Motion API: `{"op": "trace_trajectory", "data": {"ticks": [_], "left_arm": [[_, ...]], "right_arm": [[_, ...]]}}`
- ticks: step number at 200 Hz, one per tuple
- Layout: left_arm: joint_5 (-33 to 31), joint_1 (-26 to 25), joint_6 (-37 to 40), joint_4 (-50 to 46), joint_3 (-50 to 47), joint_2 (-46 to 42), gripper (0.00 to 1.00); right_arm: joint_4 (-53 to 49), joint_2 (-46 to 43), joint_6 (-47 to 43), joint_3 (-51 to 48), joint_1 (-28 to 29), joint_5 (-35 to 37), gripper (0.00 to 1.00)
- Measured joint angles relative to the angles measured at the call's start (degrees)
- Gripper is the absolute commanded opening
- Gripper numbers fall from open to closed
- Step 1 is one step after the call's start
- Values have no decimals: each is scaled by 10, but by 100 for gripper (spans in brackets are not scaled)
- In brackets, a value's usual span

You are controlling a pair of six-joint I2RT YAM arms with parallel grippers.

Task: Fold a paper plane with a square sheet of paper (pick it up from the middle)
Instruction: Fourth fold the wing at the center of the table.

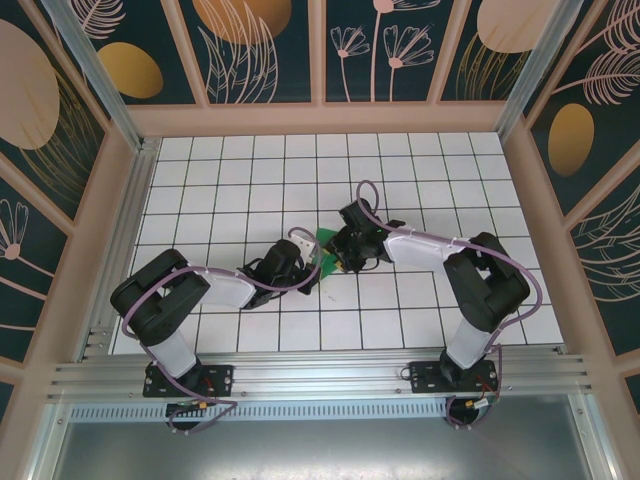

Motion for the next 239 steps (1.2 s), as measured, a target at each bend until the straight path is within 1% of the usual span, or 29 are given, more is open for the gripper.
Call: {"op": "trace_trajectory", "data": {"ticks": [22,40,63,86,107,139,173,203,239], "left_arm": [[-4,0,-9,9,-7,0,8],[-4,0,-20,20,-16,0,8],[-3,0,-37,35,-26,0,8],[-2,0,-50,52,-36,0,8],[3,0,-63,63,-43,0,8],[9,0,-88,82,-53,0,6],[11,1,-115,86,-53,0,4],[16,9,-138,86,-53,0,3],[24,15,-161,90,-53,5,3]], "right_arm": [[2,-1,-21,9,-4,0,50],[15,-8,-39,-7,-12,-7,50],[35,-40,-79,-45,-29,-17,52],[63,-76,-123,-62,-42,-23,52],[94,-99,-161,-74,-49,-30,48],[129,-100,-214,-103,-51,-36,39],[153,-85,-262,-116,-51,-45,32],[174,-52,-292,-116,-51,-57,23],[185,-11,-312,-115,-51,-75,24]]}}
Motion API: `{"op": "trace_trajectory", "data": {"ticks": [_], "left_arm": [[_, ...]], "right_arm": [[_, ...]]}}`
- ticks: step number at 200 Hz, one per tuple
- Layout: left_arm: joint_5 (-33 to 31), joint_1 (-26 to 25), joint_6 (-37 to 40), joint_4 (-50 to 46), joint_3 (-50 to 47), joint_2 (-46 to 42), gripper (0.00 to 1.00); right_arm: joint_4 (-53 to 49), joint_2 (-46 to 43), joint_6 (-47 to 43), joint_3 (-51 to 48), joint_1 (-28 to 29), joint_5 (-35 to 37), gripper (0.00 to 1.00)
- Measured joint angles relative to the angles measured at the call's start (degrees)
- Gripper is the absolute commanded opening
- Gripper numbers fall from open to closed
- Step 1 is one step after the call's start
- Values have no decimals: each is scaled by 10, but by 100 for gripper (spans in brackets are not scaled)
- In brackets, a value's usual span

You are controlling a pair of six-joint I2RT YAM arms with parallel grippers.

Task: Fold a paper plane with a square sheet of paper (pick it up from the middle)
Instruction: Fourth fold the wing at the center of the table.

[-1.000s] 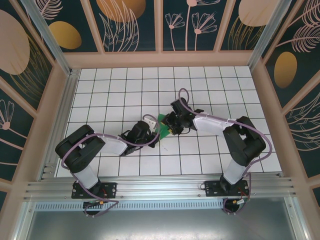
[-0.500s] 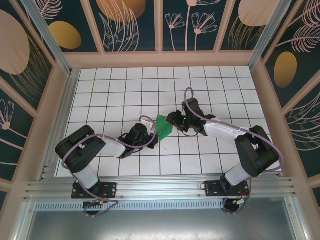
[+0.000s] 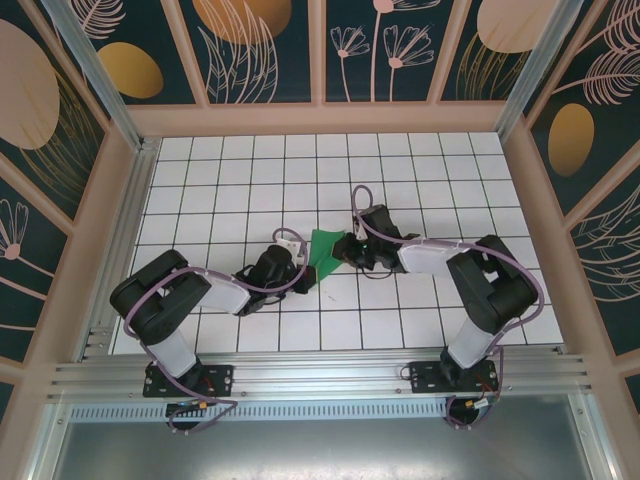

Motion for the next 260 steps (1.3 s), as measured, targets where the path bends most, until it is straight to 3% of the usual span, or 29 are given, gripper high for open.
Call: {"op": "trace_trajectory", "data": {"ticks": [73,149,204,260], "left_arm": [[15,4,-14,8,0,10,8],[52,27,-46,14,-1,-31,32],[61,59,-94,22,-4,-48,34],[65,70,-120,-21,1,-48,30]], "right_arm": [[7,60,-25,32,0,-16,34],[-7,83,-38,66,8,-14,41],[-45,98,-58,103,21,5,47],[-59,108,-67,120,29,20,44]]}}
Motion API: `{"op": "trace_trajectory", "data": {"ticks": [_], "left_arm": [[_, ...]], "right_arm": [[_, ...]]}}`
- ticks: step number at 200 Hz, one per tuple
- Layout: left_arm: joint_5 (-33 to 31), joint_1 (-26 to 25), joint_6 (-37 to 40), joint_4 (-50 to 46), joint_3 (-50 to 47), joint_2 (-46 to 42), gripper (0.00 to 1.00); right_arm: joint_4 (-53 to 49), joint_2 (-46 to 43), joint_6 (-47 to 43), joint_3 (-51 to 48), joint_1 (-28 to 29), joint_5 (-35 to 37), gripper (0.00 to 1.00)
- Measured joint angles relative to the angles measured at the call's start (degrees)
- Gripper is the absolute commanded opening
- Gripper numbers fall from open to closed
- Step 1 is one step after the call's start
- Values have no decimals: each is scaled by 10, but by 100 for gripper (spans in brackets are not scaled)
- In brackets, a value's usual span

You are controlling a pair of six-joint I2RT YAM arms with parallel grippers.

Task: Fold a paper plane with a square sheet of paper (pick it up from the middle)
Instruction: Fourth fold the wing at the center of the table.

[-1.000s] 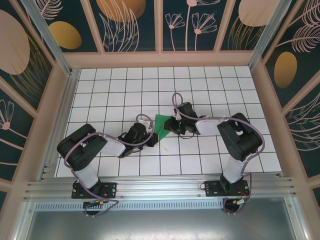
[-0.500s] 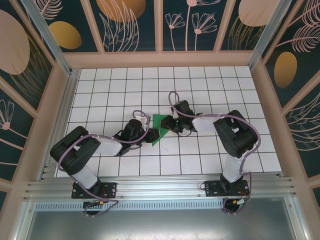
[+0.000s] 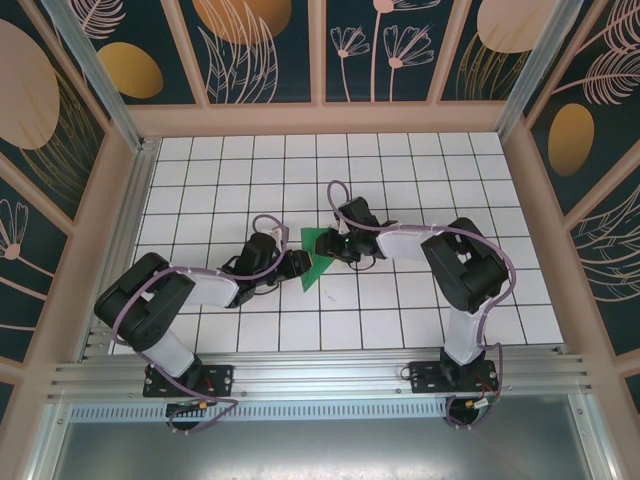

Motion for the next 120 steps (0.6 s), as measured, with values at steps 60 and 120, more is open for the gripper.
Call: {"op": "trace_trajectory", "data": {"ticks": [60,120], "left_arm": [[49,0,-7,-16,25,26,43],[71,0,-3,-24,41,50,40]], "right_arm": [[47,-4,19,-25,-8,-19,43],[80,-8,36,-44,-14,-30,41]]}}
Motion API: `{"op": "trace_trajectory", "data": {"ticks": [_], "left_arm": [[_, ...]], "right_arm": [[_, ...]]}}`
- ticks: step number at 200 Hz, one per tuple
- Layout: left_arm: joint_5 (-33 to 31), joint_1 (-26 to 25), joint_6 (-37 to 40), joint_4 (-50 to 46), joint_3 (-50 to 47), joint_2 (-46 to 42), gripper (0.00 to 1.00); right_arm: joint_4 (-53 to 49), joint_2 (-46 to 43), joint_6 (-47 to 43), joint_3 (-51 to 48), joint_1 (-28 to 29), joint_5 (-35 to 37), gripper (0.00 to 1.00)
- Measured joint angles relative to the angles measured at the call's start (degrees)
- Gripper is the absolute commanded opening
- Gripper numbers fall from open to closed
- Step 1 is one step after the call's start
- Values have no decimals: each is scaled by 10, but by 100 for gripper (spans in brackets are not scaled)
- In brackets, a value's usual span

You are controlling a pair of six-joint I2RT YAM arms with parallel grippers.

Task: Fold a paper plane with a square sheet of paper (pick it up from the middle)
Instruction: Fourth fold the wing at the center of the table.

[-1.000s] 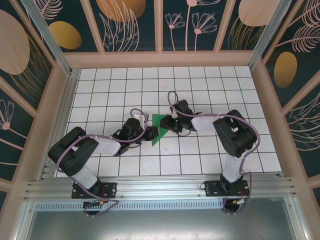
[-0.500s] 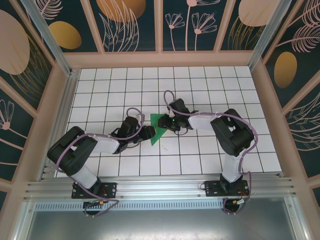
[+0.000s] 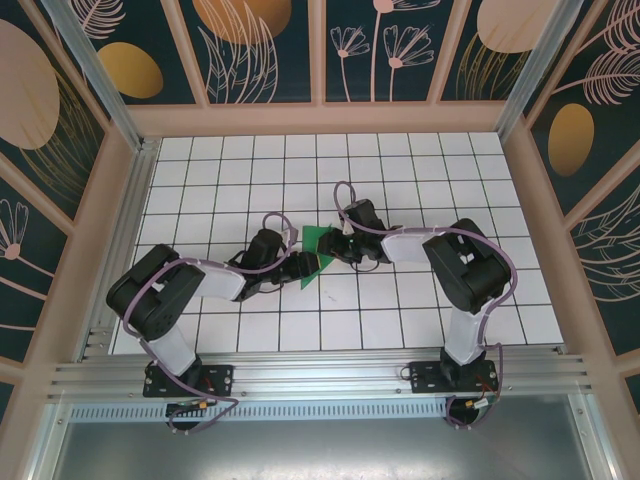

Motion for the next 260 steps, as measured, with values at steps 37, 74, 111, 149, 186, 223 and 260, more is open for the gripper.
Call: {"op": "trace_trajectory", "data": {"ticks": [37,74,111,149,186,223,260], "left_arm": [[-4,0,26,-9,5,10,40],[-20,-2,50,-23,4,-6,42],[-65,-22,65,-53,4,-50,41],[-141,-63,76,-125,16,-61,39],[-214,-91,80,-205,40,-62,35],[-249,-103,81,-247,67,-59,30],[-262,-111,88,-260,86,-43,27]], "right_arm": [[20,-2,11,-11,-3,-5,40],[22,-2,12,-13,-4,-5,40],[23,-2,14,-13,-4,-4,39],[22,-2,14,-13,-4,-3,38],[22,-2,20,-13,-4,-2,38],[23,-2,23,-14,-4,0,37],[24,-2,23,-15,-4,0,36]]}}
